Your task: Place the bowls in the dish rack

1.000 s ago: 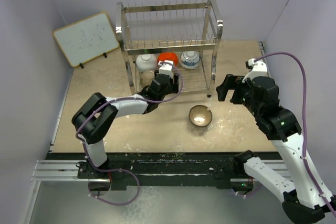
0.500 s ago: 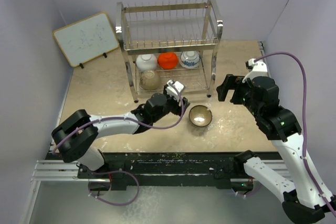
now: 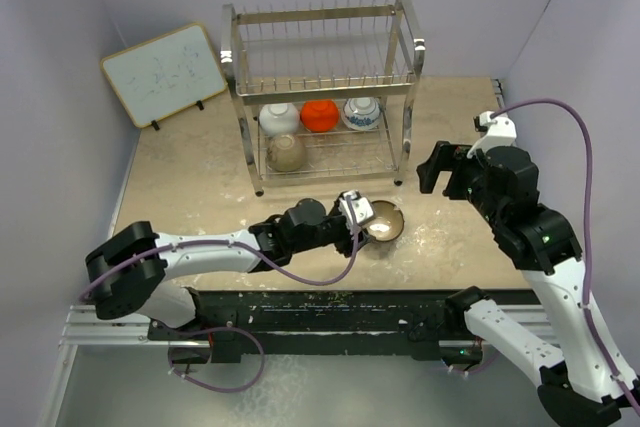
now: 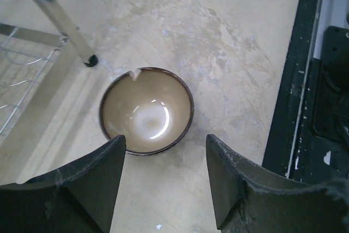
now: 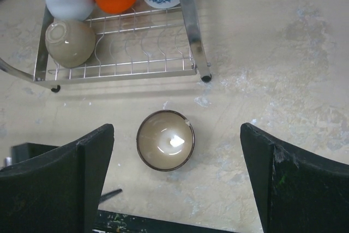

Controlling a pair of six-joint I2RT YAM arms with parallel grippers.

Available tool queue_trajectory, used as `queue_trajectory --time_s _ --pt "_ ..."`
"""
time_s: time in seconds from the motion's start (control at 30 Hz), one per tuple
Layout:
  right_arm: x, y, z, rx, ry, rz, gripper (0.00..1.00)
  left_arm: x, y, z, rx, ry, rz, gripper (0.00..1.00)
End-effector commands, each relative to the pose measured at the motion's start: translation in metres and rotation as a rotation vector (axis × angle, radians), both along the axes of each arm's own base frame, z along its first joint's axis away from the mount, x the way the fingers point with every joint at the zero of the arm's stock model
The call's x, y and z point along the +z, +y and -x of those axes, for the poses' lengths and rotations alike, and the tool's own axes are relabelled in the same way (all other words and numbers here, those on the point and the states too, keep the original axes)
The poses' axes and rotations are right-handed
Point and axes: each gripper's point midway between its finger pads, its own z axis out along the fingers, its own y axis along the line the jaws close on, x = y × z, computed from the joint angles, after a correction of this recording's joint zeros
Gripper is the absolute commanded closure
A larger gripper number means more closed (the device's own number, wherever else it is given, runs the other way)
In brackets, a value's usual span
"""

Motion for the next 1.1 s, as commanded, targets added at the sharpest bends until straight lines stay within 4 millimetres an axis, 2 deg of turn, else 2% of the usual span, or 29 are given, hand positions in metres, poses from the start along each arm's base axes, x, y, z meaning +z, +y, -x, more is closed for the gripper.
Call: queue_trajectory --time_s 0.0,0.23,0.43,0.63,0.73,1.07 --pt "0.033 -0.008 0.002 -0.028 -0.079 -0.015 0.01 0.012 -0.029 0.017 -0.134 -0.045 -0.013 0.37" --pt "0.040 -0.011 0.006 -0.034 -0.092 -0.014 0.01 -0.005 -0.057 0.019 -0.202 -0.058 -0.066 0.36" --pt "0.041 -0.012 0.007 -0.033 -0.094 -0.007 0.01 -0.037 -0.077 0.016 -0.236 -0.035 -0.140 0.37" --pt "0.039 -0.012 0.007 -0.033 -0.091 -0.007 0.01 -0.065 -0.084 -0.005 -0.163 -0.060 -0.205 0.36" --pt "0.038 -0.013 0.007 -0.037 -0.090 0.001 0.01 -0.071 -0.085 -0.014 -0.128 -0.083 -0.215 0.34" --pt "0.035 -0.014 0.006 -0.042 -0.085 0.007 0.01 -0.095 -0.091 -0.025 -0.095 -0.094 -0.258 0.40"
